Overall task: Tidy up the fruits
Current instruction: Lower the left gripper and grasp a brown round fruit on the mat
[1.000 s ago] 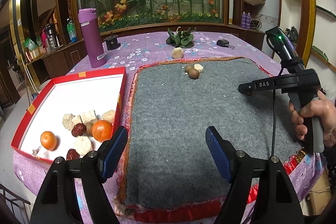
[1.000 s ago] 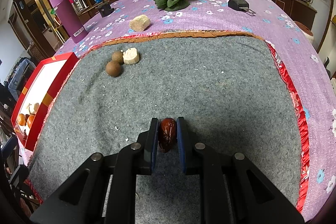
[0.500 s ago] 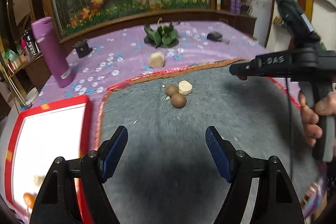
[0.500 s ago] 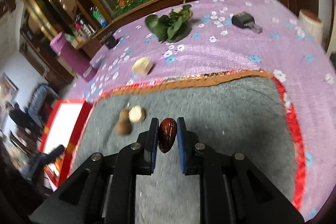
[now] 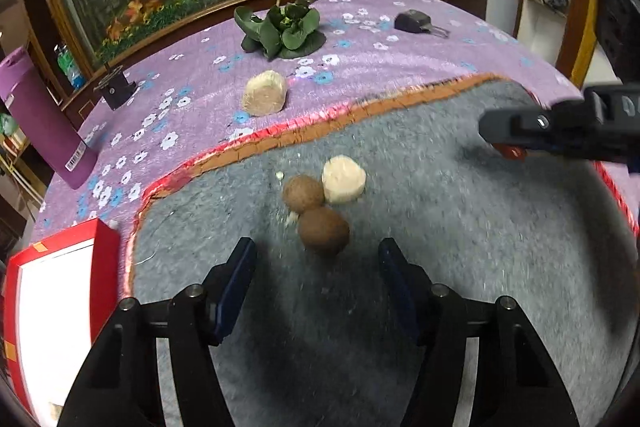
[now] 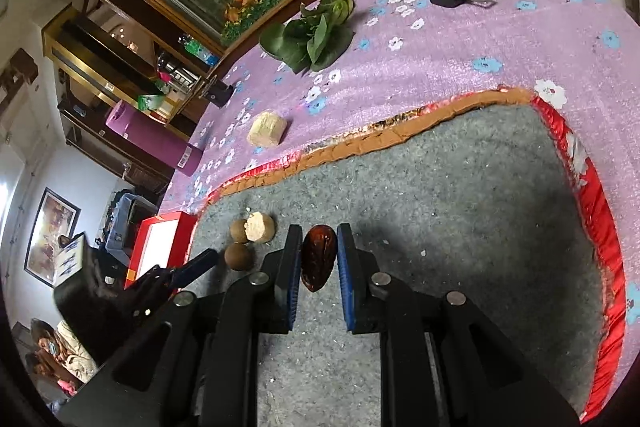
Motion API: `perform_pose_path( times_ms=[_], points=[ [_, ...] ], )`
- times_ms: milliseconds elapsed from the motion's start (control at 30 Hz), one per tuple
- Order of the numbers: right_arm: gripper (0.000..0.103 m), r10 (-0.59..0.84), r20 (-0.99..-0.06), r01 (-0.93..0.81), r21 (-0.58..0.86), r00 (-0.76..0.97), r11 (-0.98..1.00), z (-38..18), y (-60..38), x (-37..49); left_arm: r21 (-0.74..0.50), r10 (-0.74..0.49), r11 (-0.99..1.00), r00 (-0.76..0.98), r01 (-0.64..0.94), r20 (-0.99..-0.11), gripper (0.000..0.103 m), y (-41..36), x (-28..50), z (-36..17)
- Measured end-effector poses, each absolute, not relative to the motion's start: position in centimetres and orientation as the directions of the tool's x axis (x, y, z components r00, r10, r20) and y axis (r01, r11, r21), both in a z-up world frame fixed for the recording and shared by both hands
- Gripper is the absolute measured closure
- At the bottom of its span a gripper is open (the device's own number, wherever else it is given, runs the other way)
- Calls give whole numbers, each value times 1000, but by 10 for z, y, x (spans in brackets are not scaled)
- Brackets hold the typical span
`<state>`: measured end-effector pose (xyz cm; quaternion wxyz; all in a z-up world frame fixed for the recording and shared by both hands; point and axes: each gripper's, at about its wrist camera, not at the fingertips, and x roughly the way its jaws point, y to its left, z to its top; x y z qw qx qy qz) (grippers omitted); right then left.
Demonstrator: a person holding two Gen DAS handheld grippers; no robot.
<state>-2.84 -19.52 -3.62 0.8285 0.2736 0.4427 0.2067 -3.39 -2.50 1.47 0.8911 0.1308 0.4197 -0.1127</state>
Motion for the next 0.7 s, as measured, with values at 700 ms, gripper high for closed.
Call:
perform_pose_path(
  times_ms=[700],
  points=[
    [84,573,-624,-141,601,532,786,-34,-187,-34,-26,-180,972,672,233,-718,79,-2,-58,42]
  ],
)
